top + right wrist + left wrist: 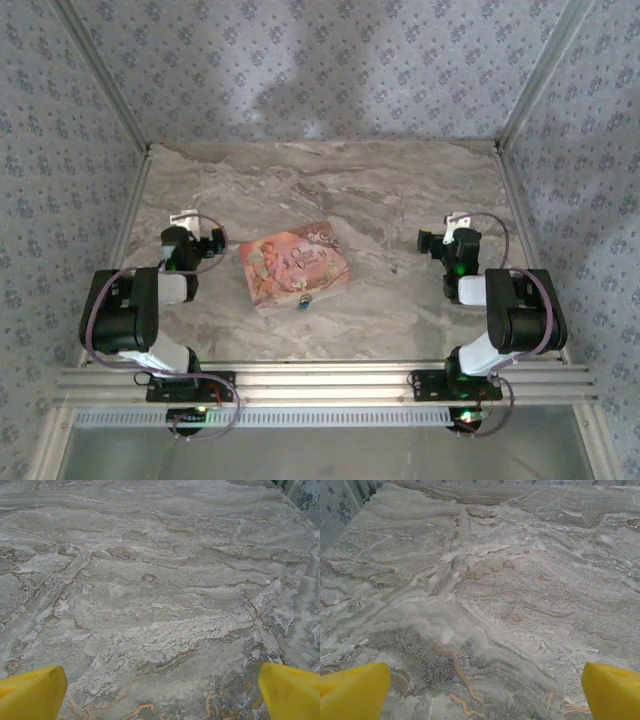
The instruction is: Unlock the padlock with the key
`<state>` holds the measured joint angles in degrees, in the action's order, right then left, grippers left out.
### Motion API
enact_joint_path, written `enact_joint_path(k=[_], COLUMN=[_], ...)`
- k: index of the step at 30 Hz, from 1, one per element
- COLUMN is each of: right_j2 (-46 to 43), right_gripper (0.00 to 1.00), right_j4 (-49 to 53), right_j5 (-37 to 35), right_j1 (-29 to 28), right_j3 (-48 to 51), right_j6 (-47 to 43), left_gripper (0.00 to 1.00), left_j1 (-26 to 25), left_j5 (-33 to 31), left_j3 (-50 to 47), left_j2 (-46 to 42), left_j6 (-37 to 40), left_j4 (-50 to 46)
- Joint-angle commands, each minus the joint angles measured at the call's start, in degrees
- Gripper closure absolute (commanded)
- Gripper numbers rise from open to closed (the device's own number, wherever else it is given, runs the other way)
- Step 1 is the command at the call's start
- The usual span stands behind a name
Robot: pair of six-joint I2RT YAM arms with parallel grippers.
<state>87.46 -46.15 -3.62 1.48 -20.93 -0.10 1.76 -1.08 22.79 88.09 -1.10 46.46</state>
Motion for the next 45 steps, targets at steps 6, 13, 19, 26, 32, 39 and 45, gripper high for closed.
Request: enact_joint_path(k=[6, 13, 19, 26, 32, 39, 45], right_j2=[-0.1, -0.09, -0.06, -0.21, -4.37, -18.94, -25.91], right_gripper=[0.0, 0.0, 0.0, 0.0, 0.0, 0.0, 0.01], right_j4=[-1.13, -1.22, -1.22, -1.46, 0.93, 19.51, 41.94], right_j5=[0.37, 0.95, 1.14, 1.32, -0.41, -1.99, 0.22], right_j1=[0.04, 0.35, 0.44, 0.47, 1.03, 0.39, -2.72], right_j3=[-1.22, -1.22, -1.15, -1.01, -0.55, -4.17, -12.45], right_j6=[-0.95, -0.78, -0.69, -0.65, 0.69, 5.25, 15.57], left_gripper=[0.02, 0.02, 0.02, 0.02, 0.02, 0.02, 0.02], left_j1=[-0.31, -0.27, -0.31, -0.27, -0.35, -0.36, -0.38], left_j5=[-0.47, -0.42, -0.42, -0.48, -0.96, -1.27, 5.5], left_j3=[1.03, 1.03, 1.03, 0.85, -1.66, 1.63, 13.64], left_j2=[-0.27, -0.29, -0.29, -0.26, -3.65, -21.17, -24.43], left_j6=[-0.25, -0.25, -0.3, -0.3, -0.54, -3.85, -21.18], left_j4=[-0.09, -0.05, -0.1, 0.16, 1.66, -15.99, -38.09])
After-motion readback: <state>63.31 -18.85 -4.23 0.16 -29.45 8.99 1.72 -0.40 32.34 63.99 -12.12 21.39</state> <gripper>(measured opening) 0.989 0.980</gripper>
